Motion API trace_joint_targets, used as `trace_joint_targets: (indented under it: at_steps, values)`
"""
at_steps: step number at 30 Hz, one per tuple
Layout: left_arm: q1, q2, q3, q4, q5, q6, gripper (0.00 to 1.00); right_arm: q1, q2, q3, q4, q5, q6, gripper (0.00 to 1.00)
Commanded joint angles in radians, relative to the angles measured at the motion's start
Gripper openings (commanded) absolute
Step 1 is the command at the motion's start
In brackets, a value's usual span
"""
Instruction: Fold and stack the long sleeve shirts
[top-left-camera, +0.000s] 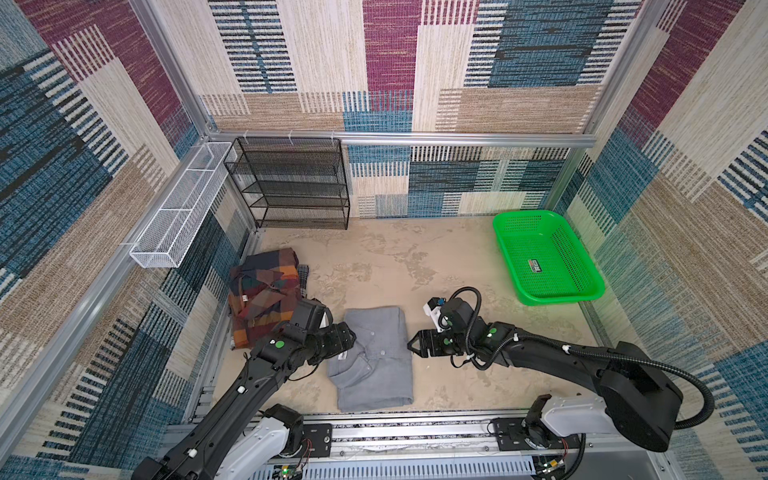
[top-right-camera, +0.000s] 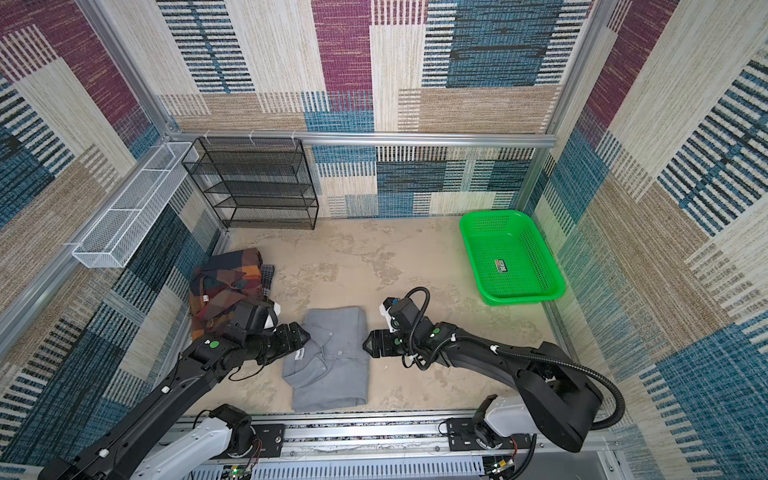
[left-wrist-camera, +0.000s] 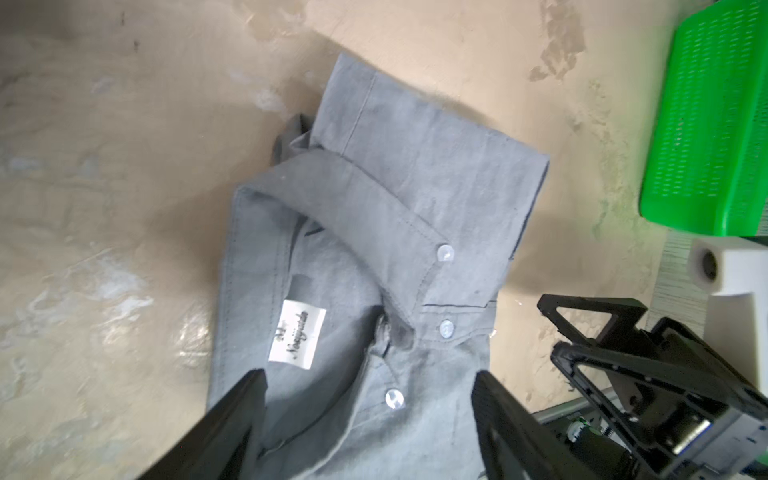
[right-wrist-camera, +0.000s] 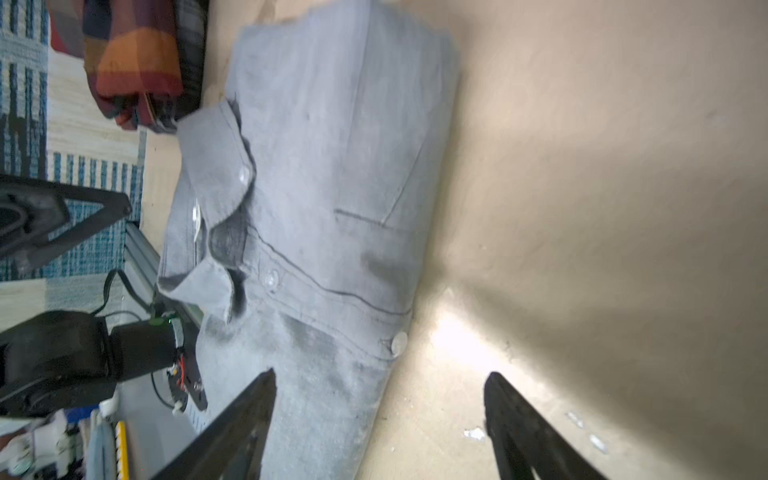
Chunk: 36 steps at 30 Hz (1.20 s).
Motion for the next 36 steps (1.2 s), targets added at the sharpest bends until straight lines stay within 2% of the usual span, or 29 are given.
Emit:
trace_joint_targets:
  at_steps: [1,7,11,16,18,23,33,36]
  values:
    - [0.003,0.020,0.021,-0.118,-0.052,0.002,0.82,-0.002,0.039,-0.026,0.159,-0.114,0.037,0.81]
    - [0.003,0.045,-0.016,-0.131,-0.031,-0.040,0.83,-0.002,0.135,-0.013,0.207,-0.128,0.043,0.81]
    - [0.003,0.049,-0.088,-0.075,0.001,-0.073,0.83,-0.002,0.165,-0.026,0.249,-0.132,0.050,0.80]
    - [0.003,0.062,-0.099,-0.021,-0.040,-0.052,0.85,-0.001,0.209,-0.026,0.271,-0.152,0.037,0.79]
    - [0.003,0.073,-0.121,0.032,-0.041,-0.044,0.85,-0.002,0.222,-0.031,0.293,-0.162,0.034,0.79]
    - [0.003,0.097,-0.202,0.170,0.034,-0.036,0.83,-0.002,0.249,-0.035,0.336,-0.178,0.040,0.76]
    - [0.003,0.036,-0.353,0.381,0.123,-0.090,0.75,0.042,0.343,-0.033,0.445,-0.190,0.097,0.63]
    - [0.003,0.062,-0.385,0.437,0.149,-0.097,0.66,0.050,0.394,-0.018,0.488,-0.201,0.116,0.59]
